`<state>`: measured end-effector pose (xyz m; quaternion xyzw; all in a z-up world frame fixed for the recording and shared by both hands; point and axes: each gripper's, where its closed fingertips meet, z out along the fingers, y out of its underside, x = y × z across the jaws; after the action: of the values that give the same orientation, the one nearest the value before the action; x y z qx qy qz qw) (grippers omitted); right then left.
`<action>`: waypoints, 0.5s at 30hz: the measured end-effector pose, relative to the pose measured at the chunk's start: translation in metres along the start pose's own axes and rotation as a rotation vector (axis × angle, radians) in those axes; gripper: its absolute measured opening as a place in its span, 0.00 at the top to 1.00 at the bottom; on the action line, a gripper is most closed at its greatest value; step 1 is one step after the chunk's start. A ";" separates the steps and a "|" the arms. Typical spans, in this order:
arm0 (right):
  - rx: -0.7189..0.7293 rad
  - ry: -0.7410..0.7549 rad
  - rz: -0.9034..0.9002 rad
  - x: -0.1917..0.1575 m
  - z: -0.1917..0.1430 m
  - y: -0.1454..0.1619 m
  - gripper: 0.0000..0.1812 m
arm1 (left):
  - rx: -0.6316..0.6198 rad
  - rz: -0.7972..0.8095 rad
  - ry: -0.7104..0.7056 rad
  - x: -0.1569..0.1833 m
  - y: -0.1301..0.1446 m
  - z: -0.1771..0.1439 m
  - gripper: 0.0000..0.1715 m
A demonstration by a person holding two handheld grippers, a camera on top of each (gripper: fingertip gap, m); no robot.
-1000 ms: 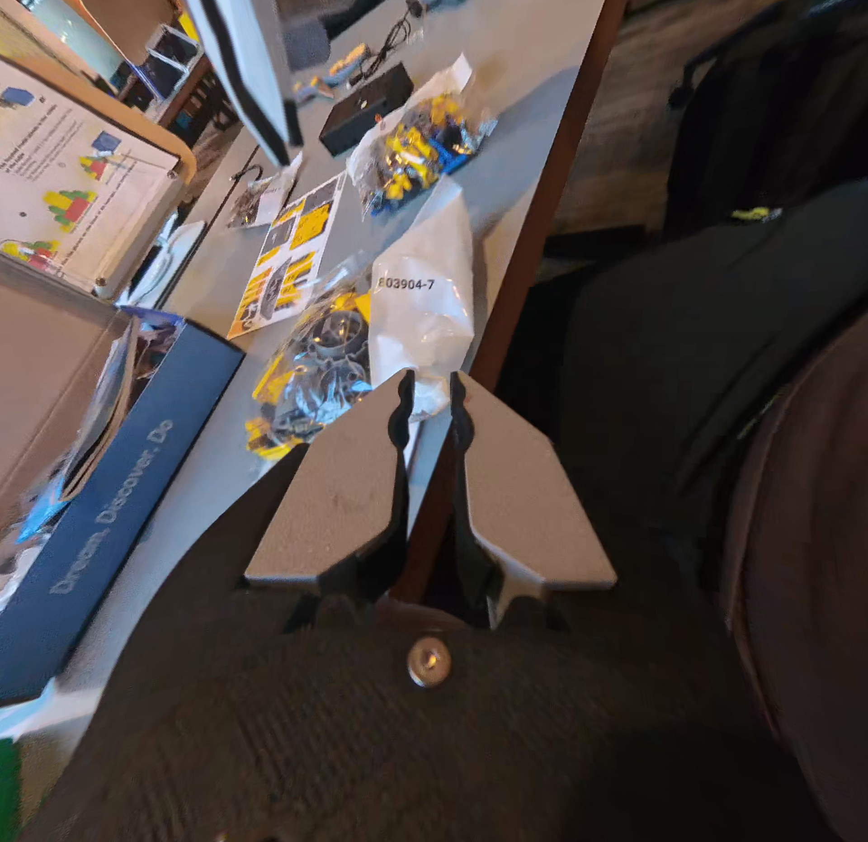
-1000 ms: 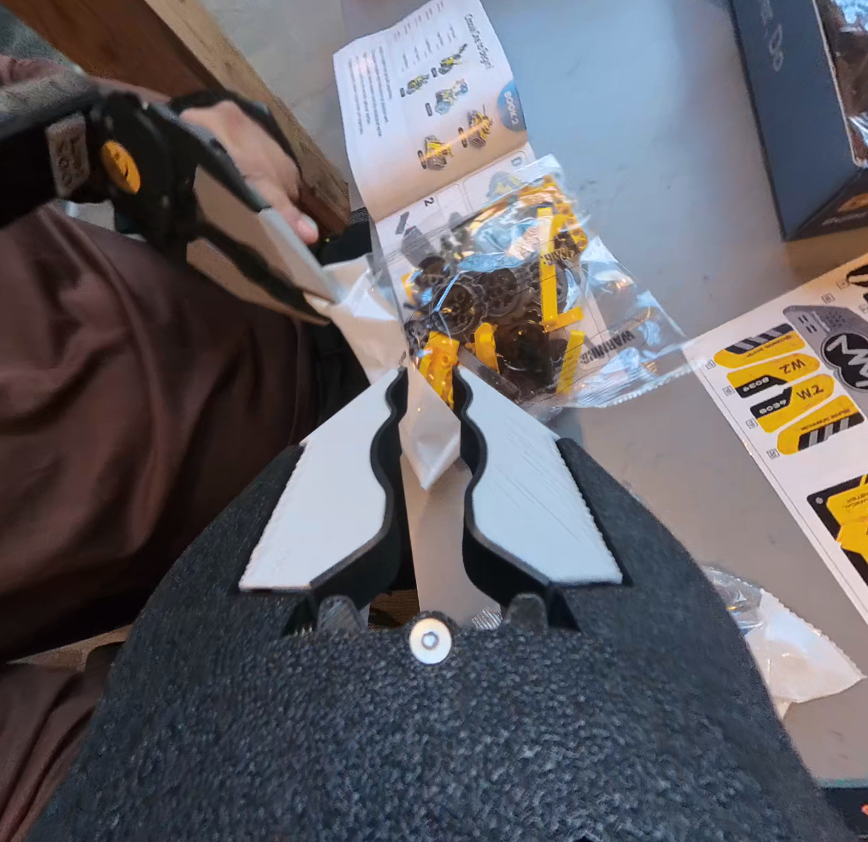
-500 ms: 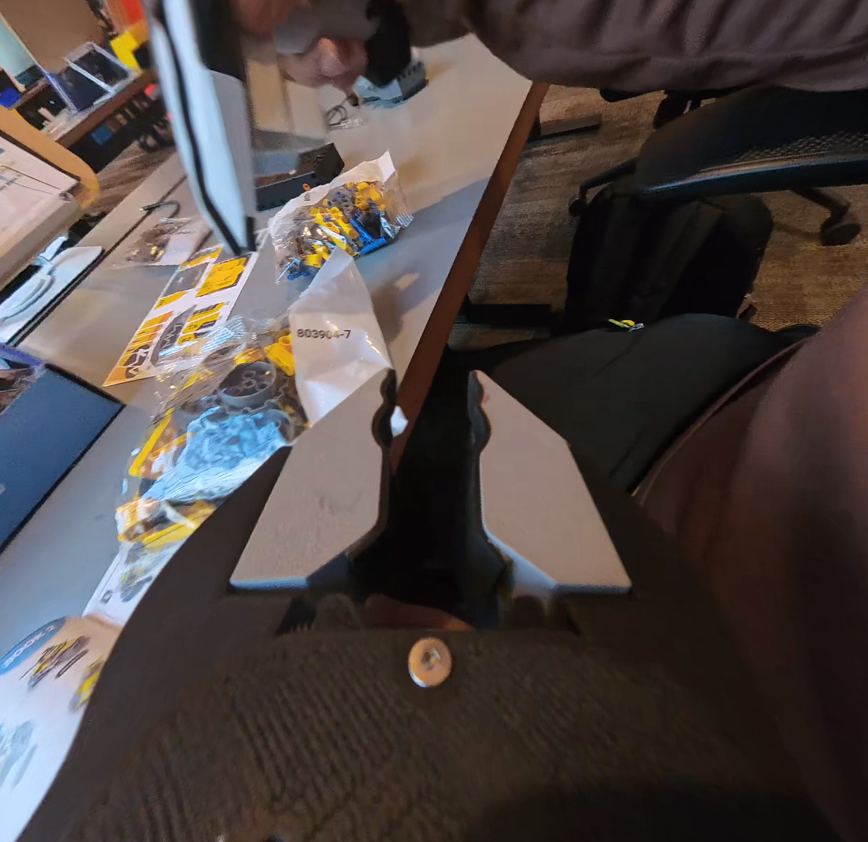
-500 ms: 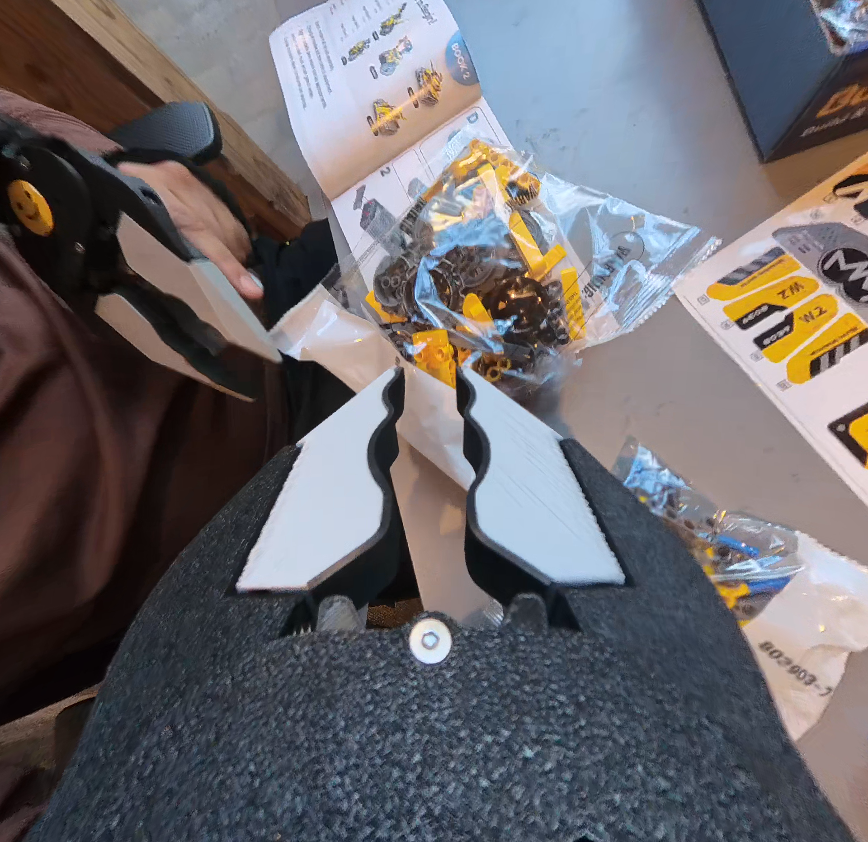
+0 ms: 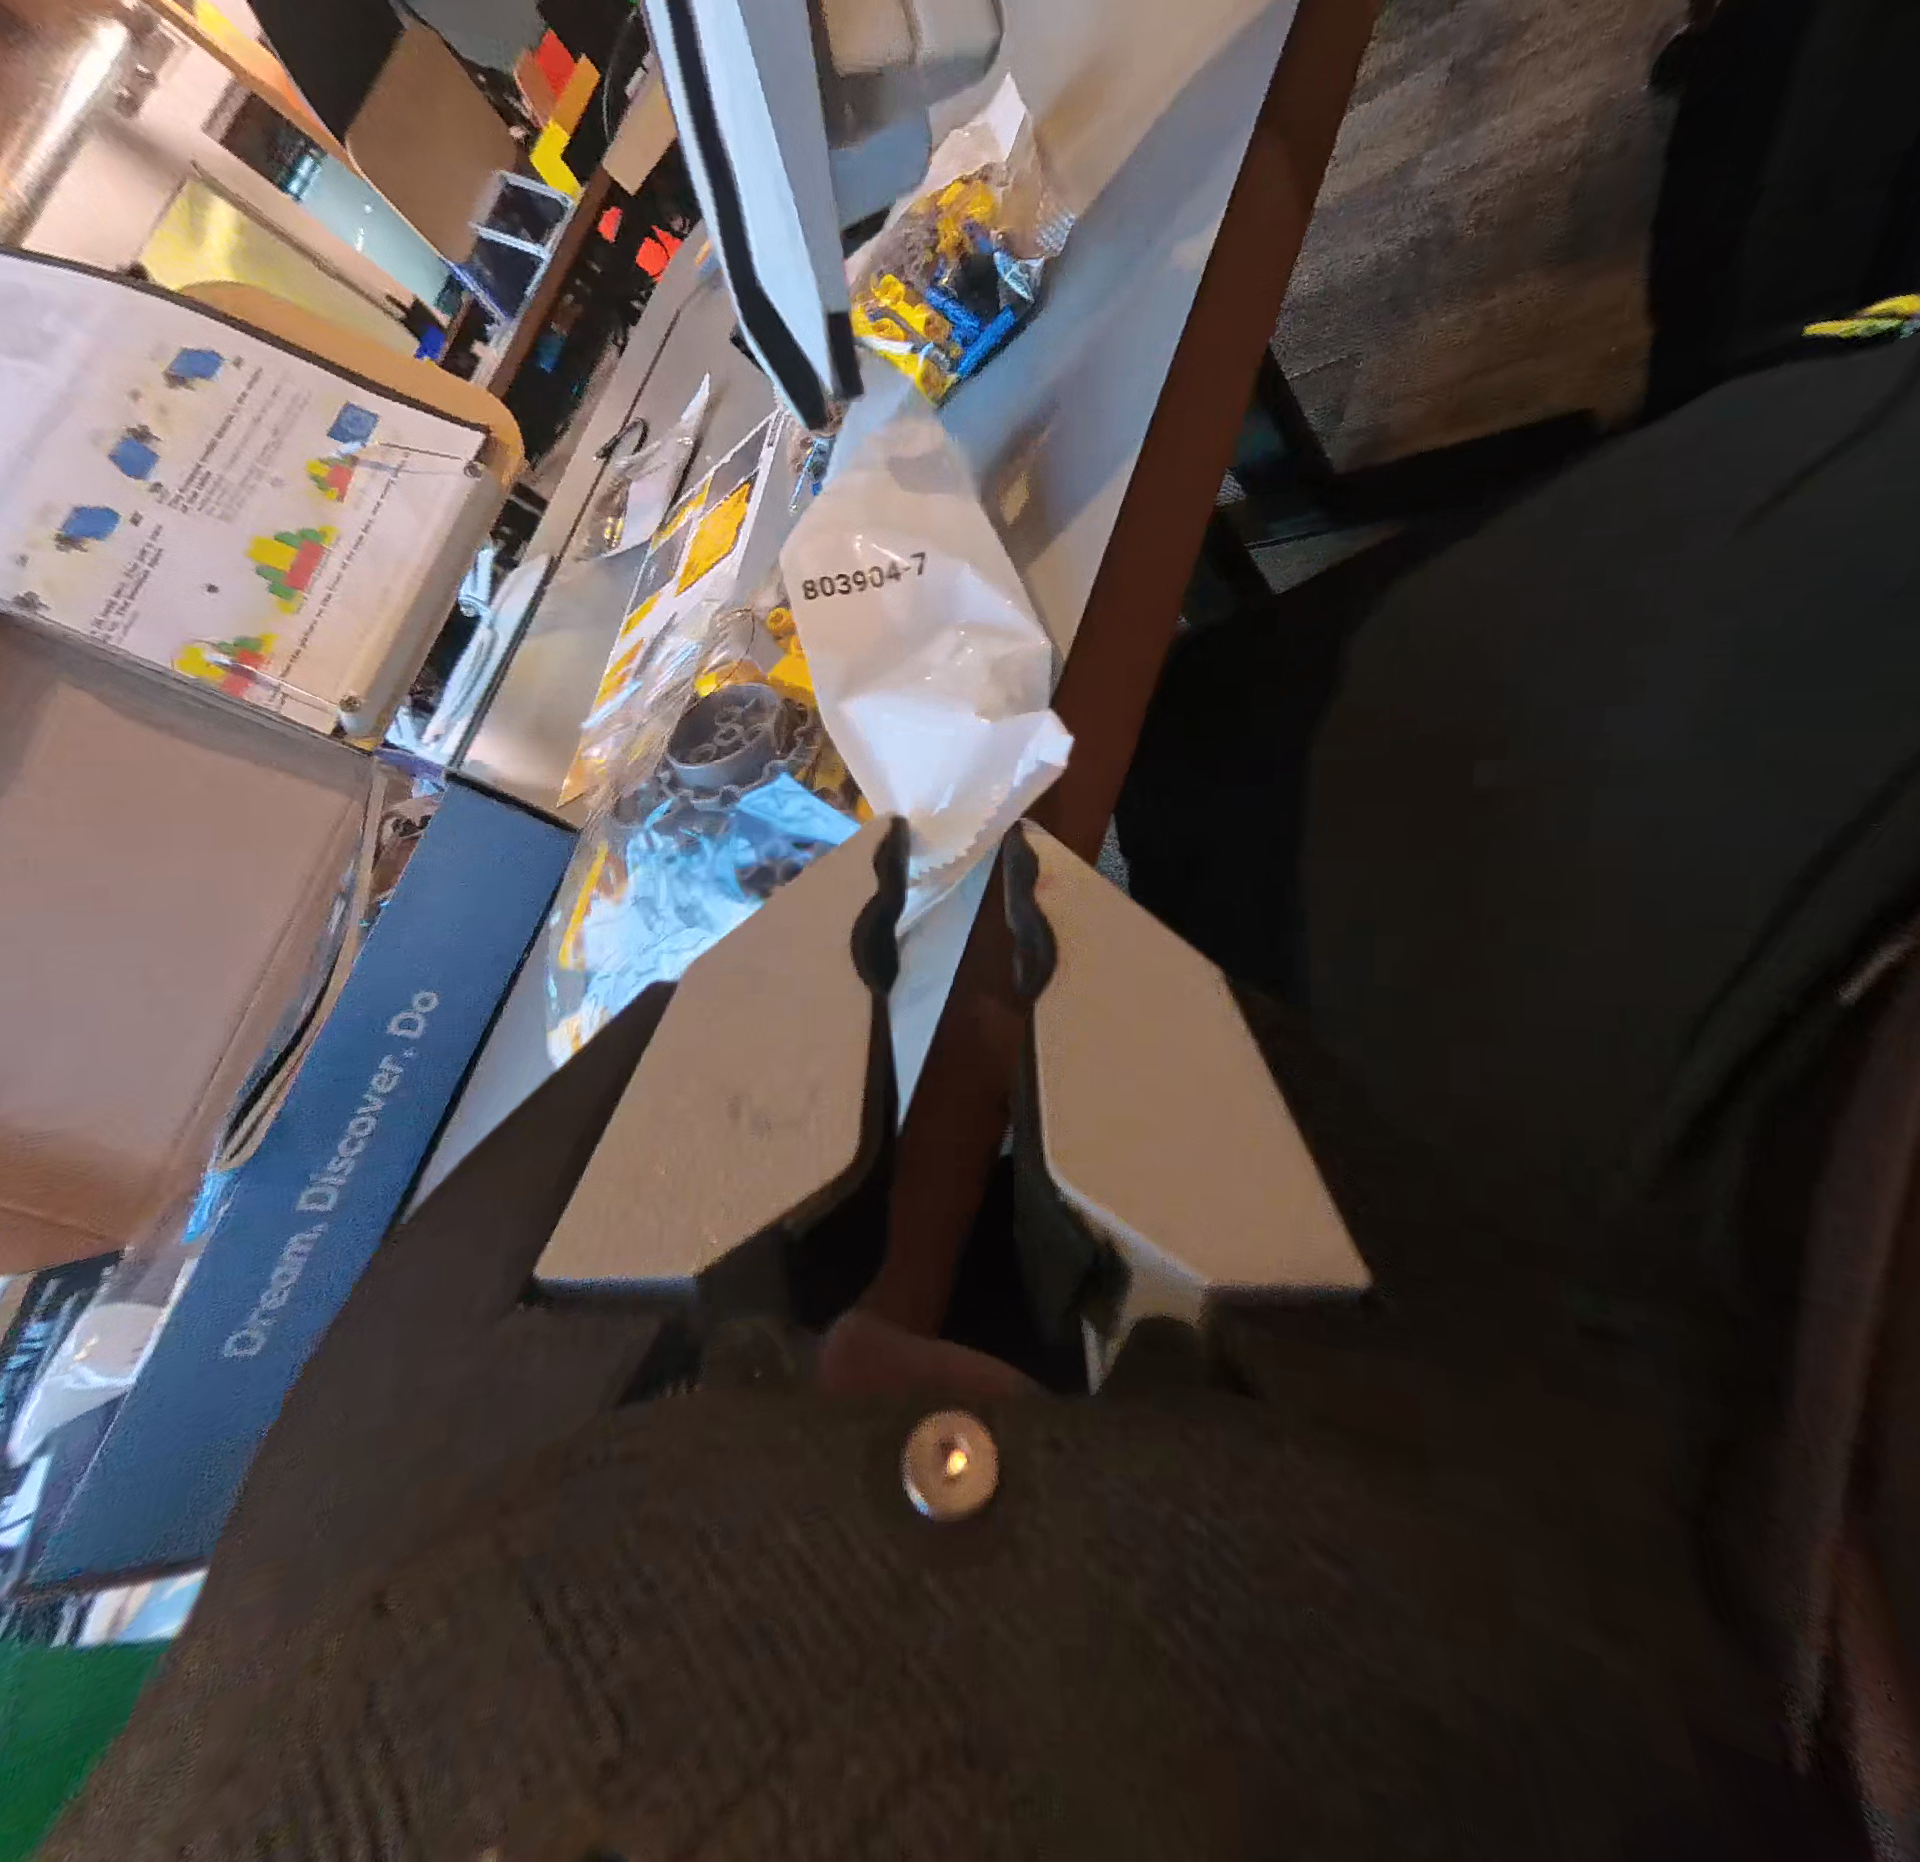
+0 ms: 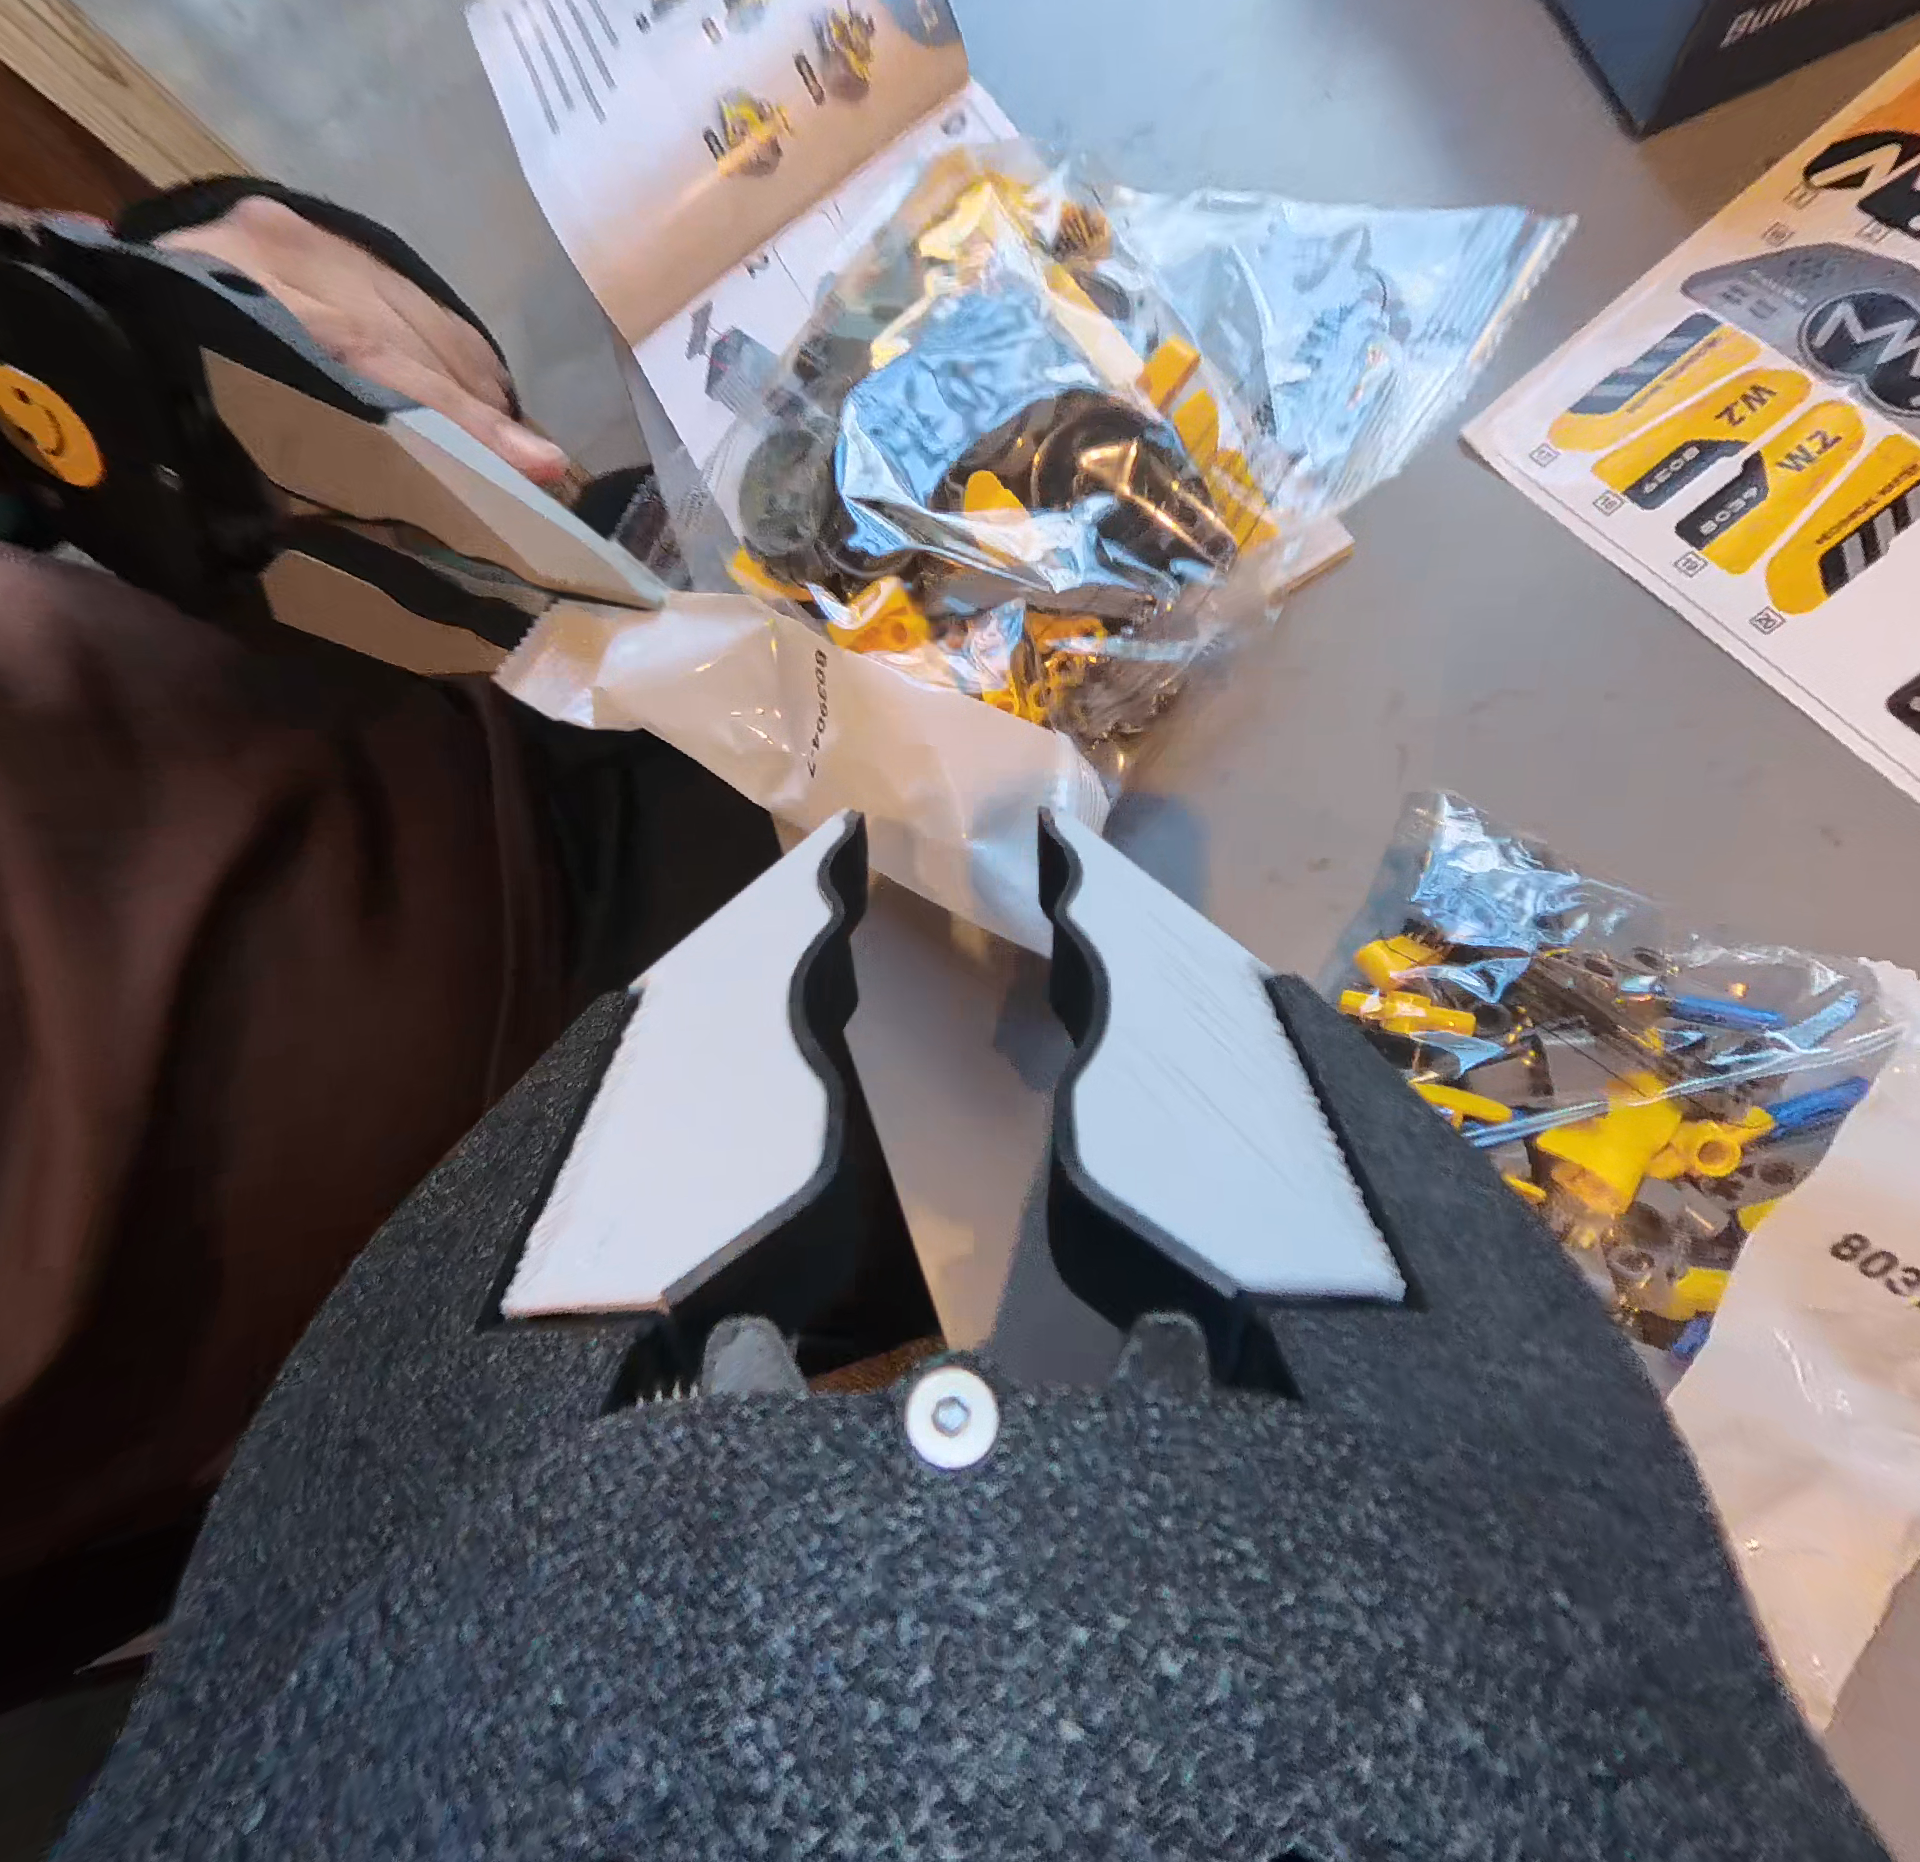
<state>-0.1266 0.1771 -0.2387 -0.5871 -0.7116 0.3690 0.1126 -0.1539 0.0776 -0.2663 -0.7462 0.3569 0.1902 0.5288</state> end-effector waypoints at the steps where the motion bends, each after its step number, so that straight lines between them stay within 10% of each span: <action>1: -0.016 0.012 -0.009 0.002 0.003 0.003 0.82 | 0.003 -0.019 0.014 0.002 -0.001 0.002 0.93; 15: 0.081 0.133 0.101 0.042 -0.031 0.003 0.81 | 0.048 -0.191 0.051 0.017 -0.006 0.005 0.94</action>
<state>-0.1181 0.2284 -0.2302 -0.6406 -0.6563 0.3632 0.1645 -0.1380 0.0777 -0.2755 -0.7686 0.3022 0.1113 0.5528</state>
